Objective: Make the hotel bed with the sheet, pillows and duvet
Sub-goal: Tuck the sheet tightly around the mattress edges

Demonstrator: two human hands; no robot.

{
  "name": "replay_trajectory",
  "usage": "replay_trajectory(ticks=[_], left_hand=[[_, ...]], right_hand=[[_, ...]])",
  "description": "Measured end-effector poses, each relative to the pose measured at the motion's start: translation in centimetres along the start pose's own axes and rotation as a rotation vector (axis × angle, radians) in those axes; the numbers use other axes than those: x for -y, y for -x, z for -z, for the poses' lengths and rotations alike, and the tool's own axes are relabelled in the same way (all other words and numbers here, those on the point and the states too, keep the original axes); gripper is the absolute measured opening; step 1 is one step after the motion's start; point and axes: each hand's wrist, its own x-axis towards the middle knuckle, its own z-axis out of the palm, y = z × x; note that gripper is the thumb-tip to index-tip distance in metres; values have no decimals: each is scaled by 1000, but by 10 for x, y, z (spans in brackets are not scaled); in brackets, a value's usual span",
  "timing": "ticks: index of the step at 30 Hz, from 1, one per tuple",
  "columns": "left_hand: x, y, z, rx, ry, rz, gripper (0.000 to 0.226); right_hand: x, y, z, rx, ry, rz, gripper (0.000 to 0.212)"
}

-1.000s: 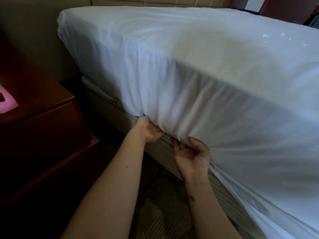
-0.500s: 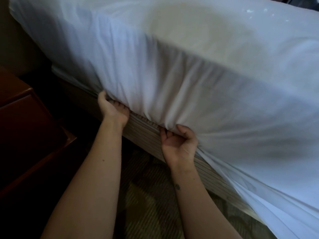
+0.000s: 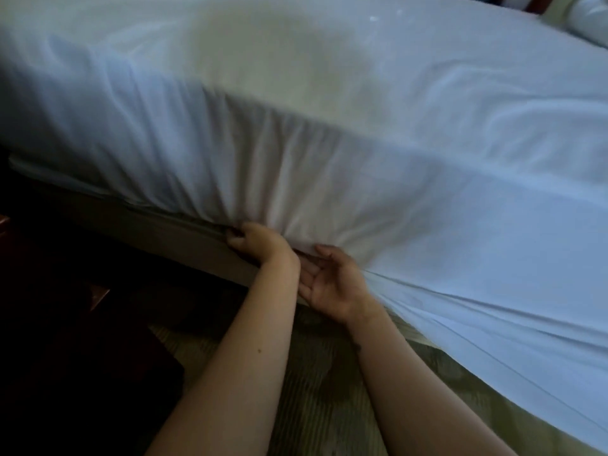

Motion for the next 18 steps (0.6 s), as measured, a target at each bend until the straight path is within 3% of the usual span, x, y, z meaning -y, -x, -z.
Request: replay_trajectory(ticks=[7,11,14,18], left_hand=[[47,44,25,216,-66,84,42],[61,81,27,242,-156,152,35],[66,83,26,189,-249,130,31],[59,85,26,356,-208,376,28]], right_hand=[[43,79,52,-379,176,-54,41],[50,103,84,-584,227,-30,47],[48,99,104,-633,280,15,44],[50,97,118,-627,334,101,25]])
